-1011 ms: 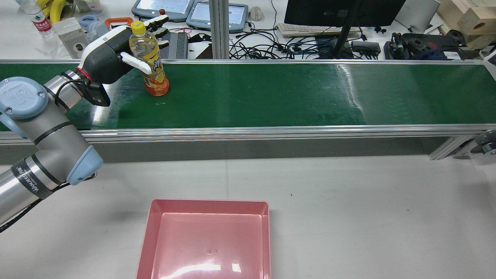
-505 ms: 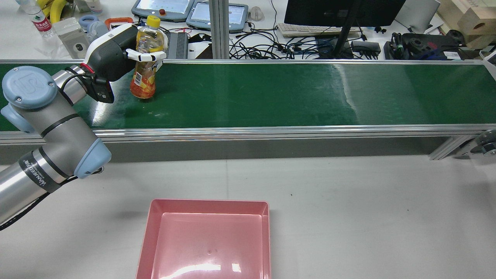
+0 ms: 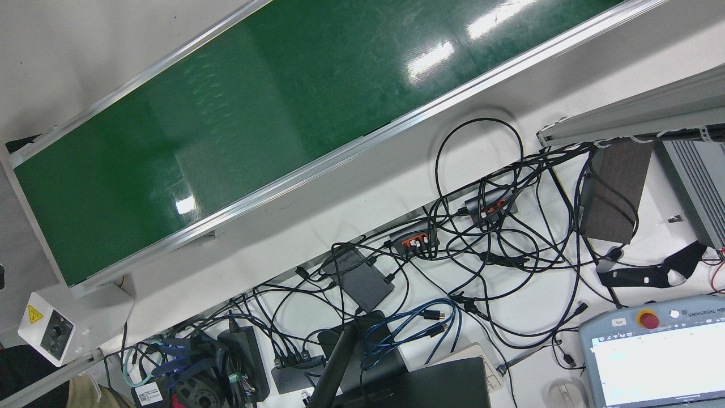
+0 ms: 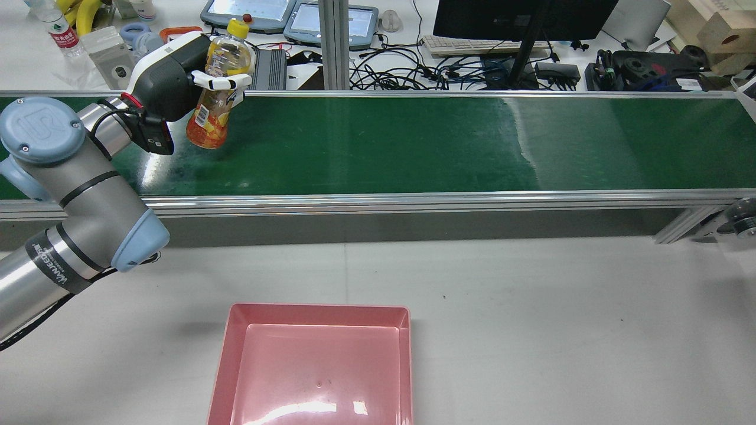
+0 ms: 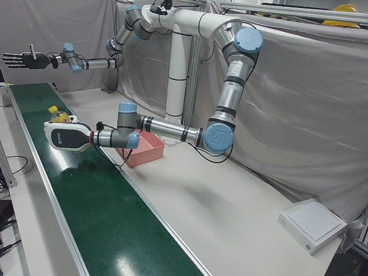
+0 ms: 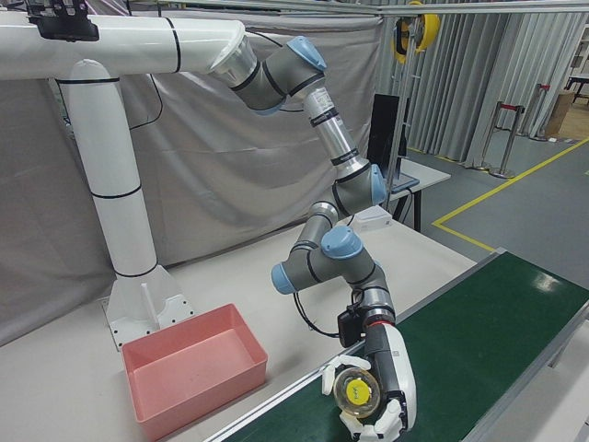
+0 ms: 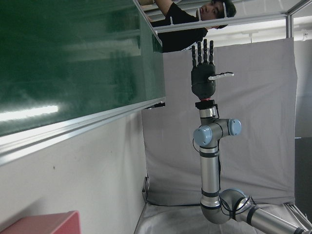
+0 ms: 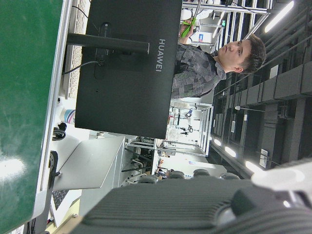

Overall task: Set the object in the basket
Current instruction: 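Close the left hand fingers around the bottle, then lift the bottle off the belt and carry it over the pink tray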

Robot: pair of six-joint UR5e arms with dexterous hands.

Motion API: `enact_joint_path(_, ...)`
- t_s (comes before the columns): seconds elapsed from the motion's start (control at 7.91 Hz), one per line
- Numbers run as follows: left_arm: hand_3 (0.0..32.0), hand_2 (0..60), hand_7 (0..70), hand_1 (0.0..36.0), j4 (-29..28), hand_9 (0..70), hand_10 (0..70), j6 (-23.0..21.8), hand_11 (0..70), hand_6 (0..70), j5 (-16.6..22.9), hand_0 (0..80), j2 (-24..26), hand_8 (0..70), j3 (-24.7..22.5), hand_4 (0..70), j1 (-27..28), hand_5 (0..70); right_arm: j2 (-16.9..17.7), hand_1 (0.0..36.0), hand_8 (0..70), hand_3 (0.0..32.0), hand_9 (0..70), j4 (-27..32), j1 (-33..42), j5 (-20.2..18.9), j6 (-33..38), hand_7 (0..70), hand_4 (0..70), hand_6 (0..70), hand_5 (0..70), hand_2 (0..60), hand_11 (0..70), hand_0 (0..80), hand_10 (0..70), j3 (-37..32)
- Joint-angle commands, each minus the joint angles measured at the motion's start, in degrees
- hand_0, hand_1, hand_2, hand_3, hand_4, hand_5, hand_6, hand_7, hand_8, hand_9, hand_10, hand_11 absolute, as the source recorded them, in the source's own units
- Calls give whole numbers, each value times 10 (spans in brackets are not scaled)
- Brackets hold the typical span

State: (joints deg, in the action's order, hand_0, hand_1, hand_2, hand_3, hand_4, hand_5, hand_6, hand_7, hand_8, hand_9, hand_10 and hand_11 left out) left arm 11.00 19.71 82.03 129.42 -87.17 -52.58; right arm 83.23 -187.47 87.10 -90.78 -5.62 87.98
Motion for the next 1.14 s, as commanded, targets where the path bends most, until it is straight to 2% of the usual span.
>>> enact_joint_path(0.0, 0, 600, 700, 253, -6, 700, 700, 6, 700, 700, 0, 516, 1, 700, -61, 506, 69, 700, 0, 0, 0, 0, 0, 0, 0, 0, 0, 0, 0, 0, 0, 0, 0, 0, 0, 0)
enact_joint_path(0.25, 0, 600, 700, 247, 13, 700, 700, 13, 700, 692, 1, 524, 27, 700, -86, 505, 127, 700, 0, 0, 0, 0, 0, 0, 0, 0, 0, 0, 0, 0, 0, 0, 0, 0, 0, 0)
enact_joint_path(0.63, 0, 600, 700, 250, 64, 700, 700, 76, 700, 679, 0, 521, 41, 700, -147, 508, 223, 700, 0, 0, 0, 0, 0, 0, 0, 1, 0, 0, 0, 0, 0, 0, 0, 0, 0, 0)
enact_joint_path(0.76, 0, 600, 700, 250, 64, 700, 700, 76, 700, 653, -1, 524, 50, 700, -149, 498, 268, 700, 0, 0, 0, 0, 0, 0, 0, 0, 0, 0, 0, 0, 0, 0, 0, 0, 0, 0)
enact_joint_path(1.01, 0, 600, 700, 248, 83, 700, 700, 107, 700, 636, -3, 528, 78, 700, -149, 494, 300, 700, 0, 0, 0, 0, 0, 0, 0, 0, 0, 0, 0, 0, 0, 0, 0, 0, 0, 0)
